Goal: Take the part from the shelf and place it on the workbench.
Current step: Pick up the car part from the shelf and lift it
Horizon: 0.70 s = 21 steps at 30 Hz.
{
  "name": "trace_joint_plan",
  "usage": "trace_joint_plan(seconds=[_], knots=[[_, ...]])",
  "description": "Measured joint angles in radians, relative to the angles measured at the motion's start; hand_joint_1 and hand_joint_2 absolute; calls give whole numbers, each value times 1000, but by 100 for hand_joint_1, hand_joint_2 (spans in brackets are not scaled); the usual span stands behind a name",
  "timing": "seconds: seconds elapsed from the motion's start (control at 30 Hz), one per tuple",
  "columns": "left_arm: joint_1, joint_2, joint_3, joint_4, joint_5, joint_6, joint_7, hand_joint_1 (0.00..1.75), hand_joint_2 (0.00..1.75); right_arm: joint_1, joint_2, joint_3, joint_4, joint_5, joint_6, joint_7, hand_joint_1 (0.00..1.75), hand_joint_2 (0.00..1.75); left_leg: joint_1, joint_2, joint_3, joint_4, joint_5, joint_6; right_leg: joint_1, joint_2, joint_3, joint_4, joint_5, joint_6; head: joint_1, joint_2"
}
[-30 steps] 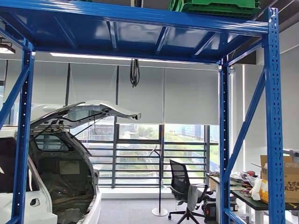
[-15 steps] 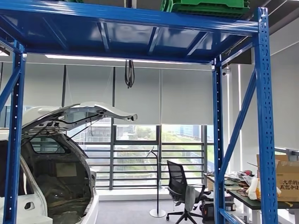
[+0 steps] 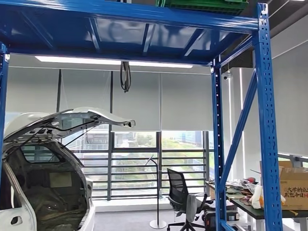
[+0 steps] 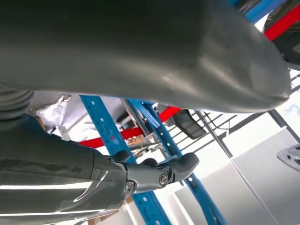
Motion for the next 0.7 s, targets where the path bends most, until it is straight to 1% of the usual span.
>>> trace_joint_plan(seconds=[0.07, 0.1, 0.13, 0.17, 0.2, 0.27, 0.3, 0.33, 0.37, 0.4, 0.43, 0.47, 0.5, 0.53, 0.57, 0.63, 0.67, 0.7], knots=[[-1, 2, 0, 1, 0, 1, 0, 0, 0, 2, 0, -2, -1, 0, -2, 0, 0, 0, -7, 0, 15, -27, -14, 7, -3, 2, 5, -2, -2, 13, 1, 0], [0, 2, 0, 2, 0, 3, 1, 0, 0, 5, 0, -4, -3, 1, -3, 0, 0, 0, -7, 0, 21, -34, -19, 12, -5, 1, 7, 1, -1, 18, 1, 0], [1, 4, 0, 3, 0, 6, 4, 0, 0, 8, 0, -7, -5, 1, -4, 0, 0, 0, -5, 0, 31, -42, -22, 17, -6, -1, 5, 15, 1, 22, 1, 0], [2, 5, -1, 5, 0, 9, 7, 0, 0, 10, 0, -10, -7, 2, -5, -1, 0, 0, -3, 0, 44, -48, -26, 23, -7, -3, -7, 45, -3, 25, 1, 0], [3, 7, -1, 6, 0, 13, 12, 0, 0, 14, -1, -14, -9, 3, -6, -1, 0, 0, -1, 0, 56, -54, -31, 28, -7, -5, -33, 93, -14, 29, 1, 0], [4, 8, -3, 8, 1, 20, 21, 0, 0, 24, -1, -22, -10, 5, -9, -1, 0, 0, 0, 0, 76, -58, -44, 33, -7, -6, -113, 214, -55, 34, 1, 0], [7, 9, -4, 9, 1, 25, 27, 0, 0, 32, -1, -25, -11, 6, -11, -1, 0, 0, 0, 0, 85, -58, -52, 33, -8, -6, -152, 258, -72, 37, 1, 0], [10, 10, -5, 9, 2, 30, 33, 0, 0, 41, -1, -28, -11, 8, -12, -1, 0, 0, 0, -1, 96, -58, -60, 33, -8, -7, -180, 275, -74, 38, 1, 0], [13, 11, -6, 10, 2, 36, 40, 0, 0, 49, -1, -31, -13, 10, -14, -1, 0, 0, 0, -1, 110, -58, -70, 31, -7, -7, -191, 259, -54, 40, 1, 0], [16, 13, -7, 10, 2, 41, 46, 0, 0, 56, 0, -34, -16, 12, -16, -2, 0, 0, 0, -1, 124, -58, -80, 28, -7, -8, -187, 212, -13, 39, 1, 0], [18, 15, -7, 11, 3, 45, 51, 0, 0, 62, 0, -38, -20, 14, -17, -2, 0, 0, 0, -1, 137, -59, -90, 25, -7, -11, -173, 150, 38, 37, 1, 0], [18, 17, -8, 13, 3, 47, 53, 0, 0, 67, 0, -42, -22, 15, -18, -3, 0, 0, 0, -1, 148, -59, -98, 21, -5, -14, -162, 97, 68, 33, 1, 0], [17, 19, -8, 15, 3, 49, 54, 0, 0, 70, 1, -45, -24, 15, -20, -3, 0, 0, 0, -1, 155, -61, -105, 15, -2, -17, -153, 63, 83, 27, 1, 0], [17, 21, -8, 16, 3, 50, 55, 0, 0, 74, 1, -48, -27, 15, -21, -3, 0, 0, 0, -1, 161, -62, -110, 9, 1, -19, -151, 47, 89, 19, 1, 0], [17, 23, -8, 17, 3, 51, 56, 0, 0, 77, 2, -50, -28, 15, -22, -3, 0, 0, -1, -1, 165, -61, -111, 4, 4, -20, -150, 46, 83, 10, 1, 0], [18, 29, -9, 18, 3, 51, 57, 0, 0, 83, 3, -53, -34, 15, -24, -4, 0, 0, 0, 0, 173, -52, -116, -5, 2, -19, -136, 37, 94, -5, 2, 0], [17, 30, -9, 18, 3, 51, 57, 0, 0, 83, 3, -54, -37, 15, -24, -4, 0, 0, 1, 0, 168, -35, -124, -8, 1, -19, -127, 33, 92, -11, 2, 0], [16, 32, -9, 18, 3, 50, 56, 0, 0, 82, 4, -54, -40, 15, -24, -5, 0, 0, 2, 0, 151, 0, -141, -11, -1, -19, -119, 28, 91, -15, 2, 0]])
